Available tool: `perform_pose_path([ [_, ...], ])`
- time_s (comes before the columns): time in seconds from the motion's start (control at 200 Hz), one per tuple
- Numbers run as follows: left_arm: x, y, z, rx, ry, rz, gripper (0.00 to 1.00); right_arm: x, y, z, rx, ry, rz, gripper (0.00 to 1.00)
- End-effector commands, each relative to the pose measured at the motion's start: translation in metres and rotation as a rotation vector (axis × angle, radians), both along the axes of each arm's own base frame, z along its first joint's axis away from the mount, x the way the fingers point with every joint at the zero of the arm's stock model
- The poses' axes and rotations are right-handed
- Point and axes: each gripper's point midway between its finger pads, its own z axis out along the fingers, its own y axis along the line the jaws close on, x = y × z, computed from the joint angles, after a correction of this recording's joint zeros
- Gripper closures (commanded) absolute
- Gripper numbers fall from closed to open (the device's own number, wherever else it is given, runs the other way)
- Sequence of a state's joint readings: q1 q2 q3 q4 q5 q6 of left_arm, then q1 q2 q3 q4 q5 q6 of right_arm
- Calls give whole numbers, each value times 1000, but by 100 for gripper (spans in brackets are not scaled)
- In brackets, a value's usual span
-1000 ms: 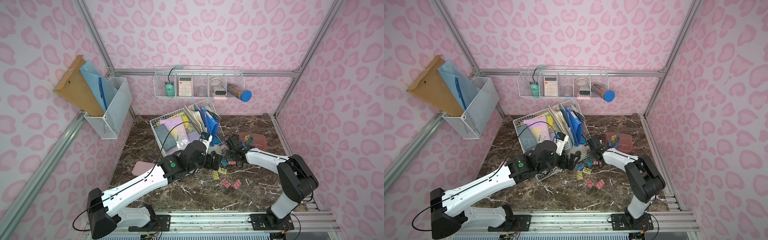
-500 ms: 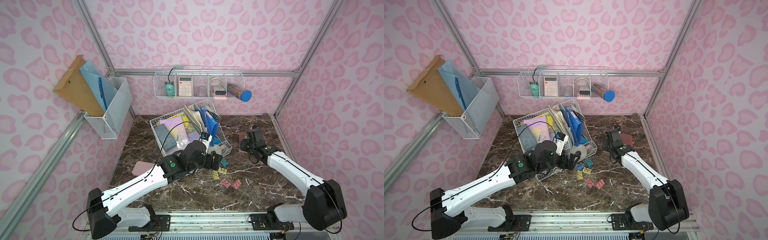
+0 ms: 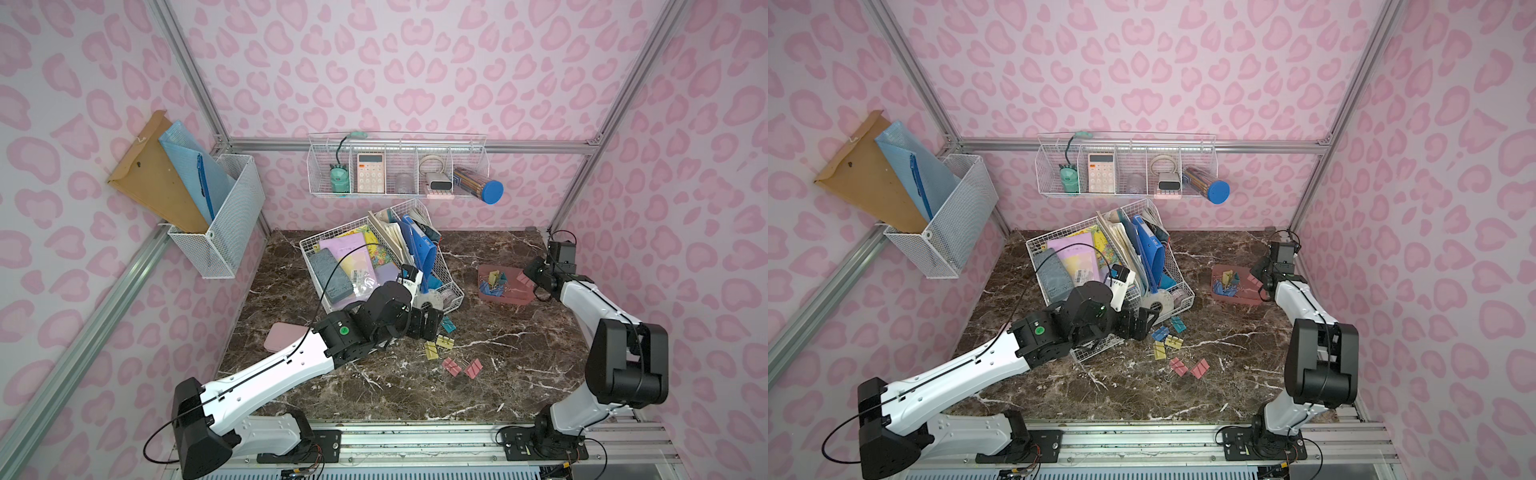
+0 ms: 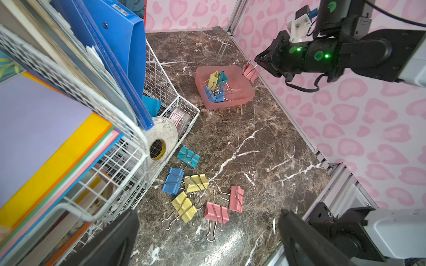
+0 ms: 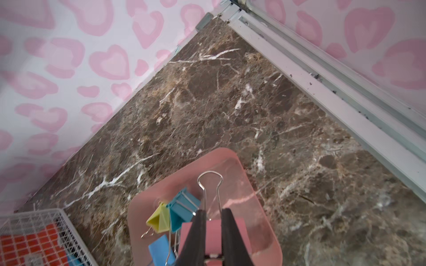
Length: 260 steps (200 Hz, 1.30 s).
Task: Put the binder clips in the storage box
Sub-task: Place the binder clip in the storage box.
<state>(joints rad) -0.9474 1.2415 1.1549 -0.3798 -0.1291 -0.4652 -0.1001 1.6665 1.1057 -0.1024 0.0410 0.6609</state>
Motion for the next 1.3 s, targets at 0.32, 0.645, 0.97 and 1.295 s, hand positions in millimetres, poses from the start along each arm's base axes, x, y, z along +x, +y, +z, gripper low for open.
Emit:
perform_pose_path([
  [0.32,5,-3,3,14,-17,3,0,28,-3,-46,166,49,-133,97],
  [0.645,1,3,1,25,-2,7,0,39,7,-61,182,75,-140,66],
  [0.97,0,4,3,14,-5,8,0,25,6,3,95,-37,-71,46],
  [1.295,1,6,6,9,-14,20,0,-84,76,50,59,27,106,54],
])
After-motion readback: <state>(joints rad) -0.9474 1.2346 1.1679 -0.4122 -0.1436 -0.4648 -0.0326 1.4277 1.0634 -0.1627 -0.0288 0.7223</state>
